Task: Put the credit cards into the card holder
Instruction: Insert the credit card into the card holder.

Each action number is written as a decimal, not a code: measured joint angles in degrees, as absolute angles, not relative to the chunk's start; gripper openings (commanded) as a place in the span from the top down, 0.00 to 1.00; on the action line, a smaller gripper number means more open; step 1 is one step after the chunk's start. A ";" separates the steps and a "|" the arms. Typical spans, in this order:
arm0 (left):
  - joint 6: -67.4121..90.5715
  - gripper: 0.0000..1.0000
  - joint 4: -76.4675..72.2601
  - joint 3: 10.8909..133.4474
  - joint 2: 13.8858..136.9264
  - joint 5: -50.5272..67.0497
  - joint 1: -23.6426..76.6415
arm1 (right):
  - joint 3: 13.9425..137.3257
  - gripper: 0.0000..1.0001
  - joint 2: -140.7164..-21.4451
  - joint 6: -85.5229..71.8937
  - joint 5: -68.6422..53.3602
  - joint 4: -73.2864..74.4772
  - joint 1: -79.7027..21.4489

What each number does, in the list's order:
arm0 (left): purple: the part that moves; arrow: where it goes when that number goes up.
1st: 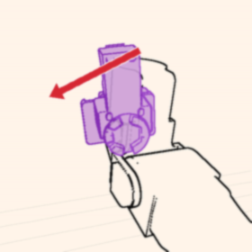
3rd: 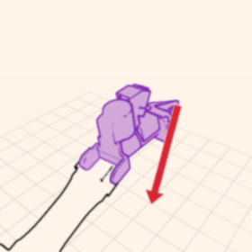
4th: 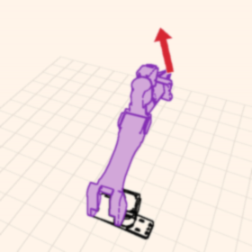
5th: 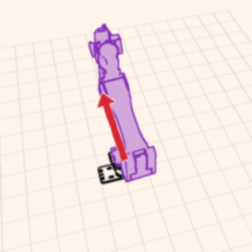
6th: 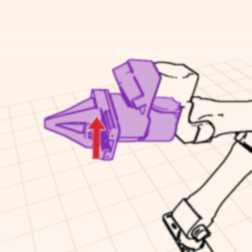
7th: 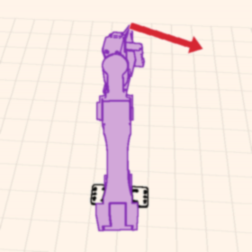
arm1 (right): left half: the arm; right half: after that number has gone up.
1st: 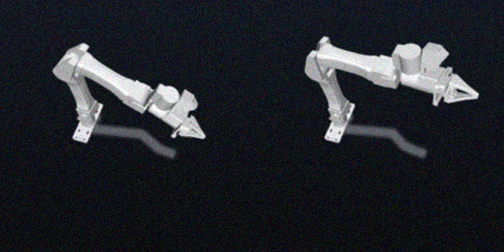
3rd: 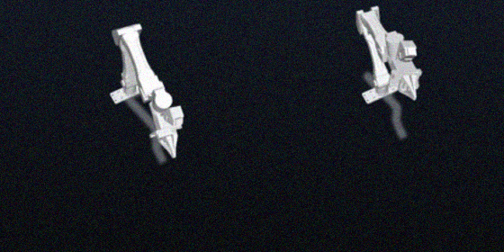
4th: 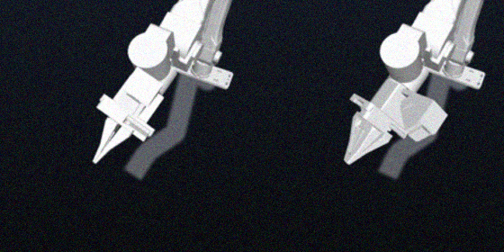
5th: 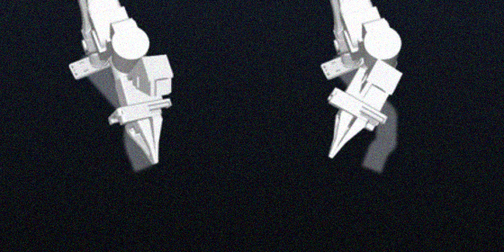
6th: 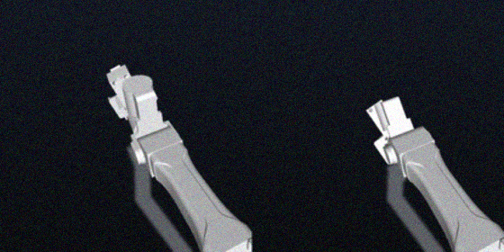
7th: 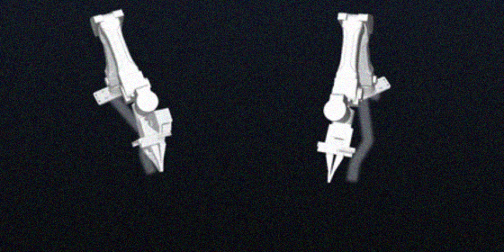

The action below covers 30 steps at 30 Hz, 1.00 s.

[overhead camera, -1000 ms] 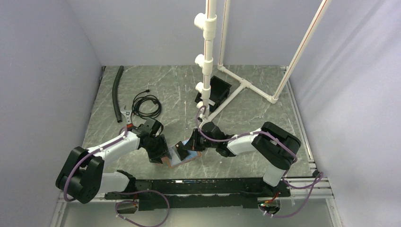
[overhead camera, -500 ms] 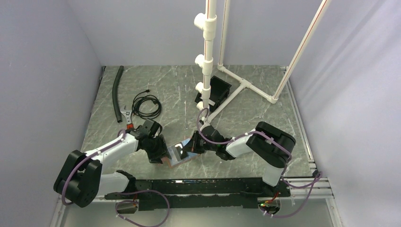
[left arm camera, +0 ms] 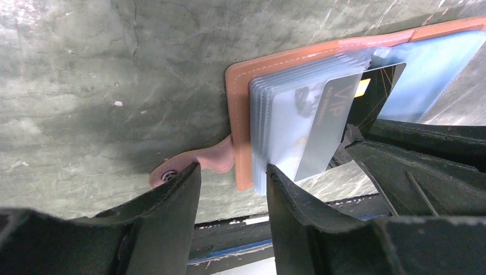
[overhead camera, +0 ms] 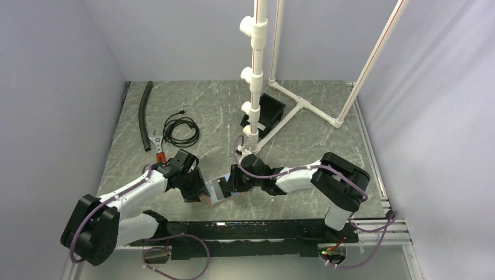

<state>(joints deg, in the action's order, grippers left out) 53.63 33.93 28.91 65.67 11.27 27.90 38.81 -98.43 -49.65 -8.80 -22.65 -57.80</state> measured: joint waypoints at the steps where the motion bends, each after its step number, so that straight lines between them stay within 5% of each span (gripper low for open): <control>1: 53.74 0.52 33.98 28.73 65.21 10.98 27.97 | 39.16 0.72 -98.17 -48.66 -8.86 -21.71 -57.87; 3: 53.89 0.63 34.46 28.40 64.03 10.00 28.05 | 40.05 0.71 -98.13 -47.05 -9.04 -20.05 -57.95; 11: 54.35 0.77 36.62 27.38 61.30 6.07 28.05 | 40.97 0.77 -98.54 -44.36 -11.11 -19.20 -57.91; 17: 54.19 0.79 36.56 28.45 65.54 6.52 27.77 | 43.22 0.81 -100.79 -41.82 -14.17 -19.35 -57.91; 30: 54.33 0.80 36.88 28.49 64.93 6.81 27.66 | 43.99 0.72 -103.13 -50.11 -17.89 -24.53 -58.59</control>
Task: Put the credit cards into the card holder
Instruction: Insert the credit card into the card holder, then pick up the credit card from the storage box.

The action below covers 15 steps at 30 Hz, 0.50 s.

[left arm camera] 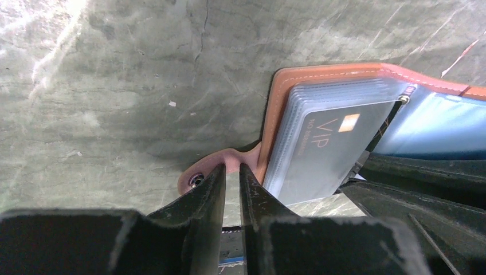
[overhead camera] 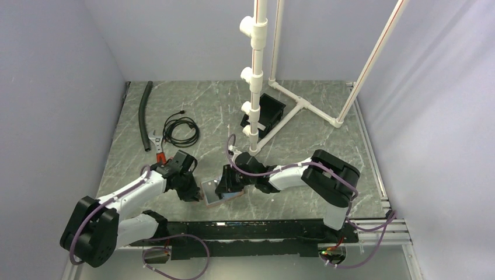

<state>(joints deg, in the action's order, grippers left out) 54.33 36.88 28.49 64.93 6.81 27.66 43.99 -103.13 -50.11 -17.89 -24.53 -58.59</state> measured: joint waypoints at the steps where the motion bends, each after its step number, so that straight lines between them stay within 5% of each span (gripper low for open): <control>1: 54.37 0.80 36.73 28.29 64.58 6.81 27.66 | 43.99 0.68 -103.13 -51.03 -17.52 -24.51 -58.70; 6: 54.89 0.79 36.62 27.75 63.42 6.68 27.66 | 43.99 0.55 -102.30 -52.69 -15.38 -23.55 -59.53; 15: 55.27 0.79 35.57 26.55 61.65 6.85 27.73 | 41.60 0.58 -97.06 -50.19 -12.56 -19.27 -60.75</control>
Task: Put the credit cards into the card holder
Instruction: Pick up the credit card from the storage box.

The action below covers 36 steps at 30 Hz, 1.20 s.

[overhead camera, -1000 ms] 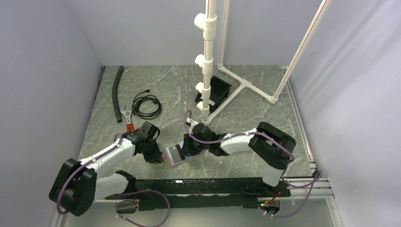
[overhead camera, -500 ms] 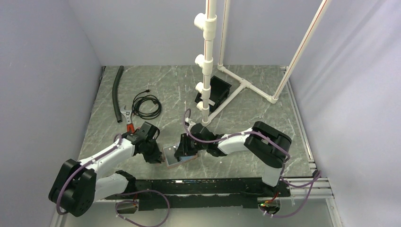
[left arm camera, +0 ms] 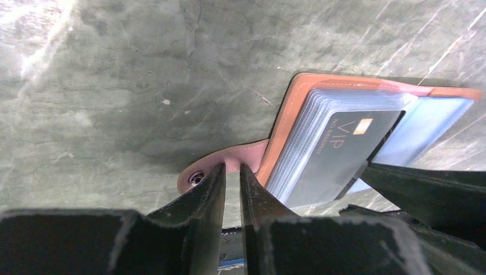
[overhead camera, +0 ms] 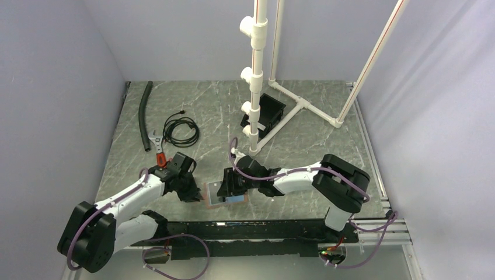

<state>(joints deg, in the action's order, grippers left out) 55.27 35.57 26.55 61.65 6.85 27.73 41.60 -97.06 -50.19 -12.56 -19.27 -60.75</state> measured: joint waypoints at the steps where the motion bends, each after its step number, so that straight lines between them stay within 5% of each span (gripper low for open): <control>1: 55.29 0.80 35.31 26.48 61.67 7.14 27.73 | 41.63 0.58 -97.36 -49.95 -12.62 -19.29 -60.82; 10: 55.44 0.78 34.89 26.26 61.89 8.14 27.66 | 48.10 0.47 -102.83 -47.70 -15.53 -17.34 -60.82; 16: 55.86 0.65 36.60 26.26 59.59 6.98 27.79 | 49.52 0.34 -99.35 -43.90 -10.07 -8.80 -62.67; 17: 56.07 0.63 37.19 26.26 58.92 6.42 27.79 | 49.19 0.26 -97.73 -43.11 -8.71 -7.18 -63.07; 18: 56.29 0.62 37.98 26.28 57.87 5.65 27.79 | 48.58 0.07 -95.70 -42.35 -7.66 -6.00 -63.44; 19: 56.36 0.61 38.48 26.30 57.19 5.08 27.79 | 47.88 0.01 -93.76 -41.93 -6.85 -5.32 -63.70; 24: 56.49 0.56 40.71 26.83 55.20 3.11 27.64 | 43.83 0.01 -79.81 -38.02 -3.38 -2.17 -64.47; 28: 56.31 0.43 42.68 27.94 54.72 2.70 27.57 | 40.36 0.03 -64.36 -35.51 4.29 2.79 -63.22; 31: 56.10 0.35 43.18 28.80 52.16 2.76 27.55 | 37.34 0.03 -50.72 -35.38 11.22 8.10 -56.03; 36: 54.98 0.31 44.60 32.42 49.93 3.05 27.42 | 36.14 0.02 -43.44 -33.58 11.90 12.21 -25.58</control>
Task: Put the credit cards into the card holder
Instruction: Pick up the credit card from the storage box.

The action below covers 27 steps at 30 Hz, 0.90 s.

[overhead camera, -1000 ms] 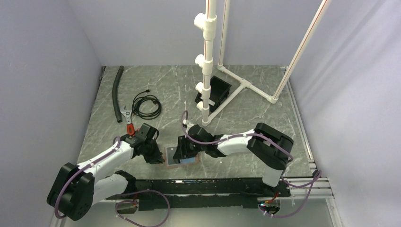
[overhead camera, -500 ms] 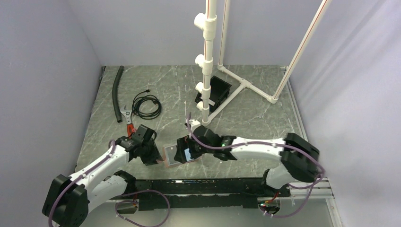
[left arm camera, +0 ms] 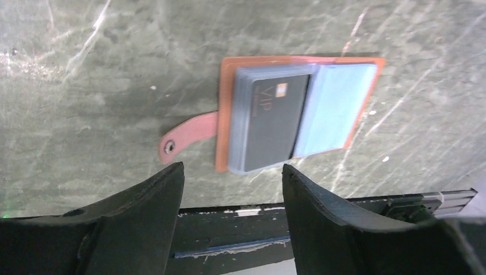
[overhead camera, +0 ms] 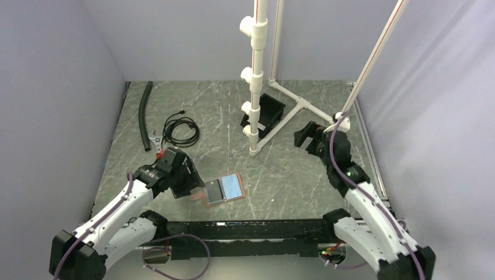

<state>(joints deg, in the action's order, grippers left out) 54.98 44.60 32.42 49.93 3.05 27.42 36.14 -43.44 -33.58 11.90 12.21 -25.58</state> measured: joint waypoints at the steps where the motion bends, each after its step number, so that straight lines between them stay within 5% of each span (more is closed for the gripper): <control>1: 54.70 0.30 44.86 33.26 50.02 3.14 27.40 | 36.56 0.01 -45.43 -32.84 10.57 12.67 -20.27; 8: 52.47 0.27 45.56 36.95 50.11 3.57 27.27 | 53.95 0.06 -75.50 -25.36 -7.68 15.70 -7.31; 17: 51.29 0.24 46.17 36.95 50.24 6.61 27.20 | 76.77 0.09 -97.69 -13.28 -29.15 16.51 -7.22; 27: 50.24 0.23 45.93 37.95 54.28 8.27 27.18 | 97.76 0.19 -116.55 -4.12 -38.87 25.15 -9.74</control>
<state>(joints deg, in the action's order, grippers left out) 50.24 45.93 37.95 54.28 8.27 27.18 97.76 -116.55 -4.12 -38.87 25.15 -9.74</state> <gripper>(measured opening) 0.764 0.815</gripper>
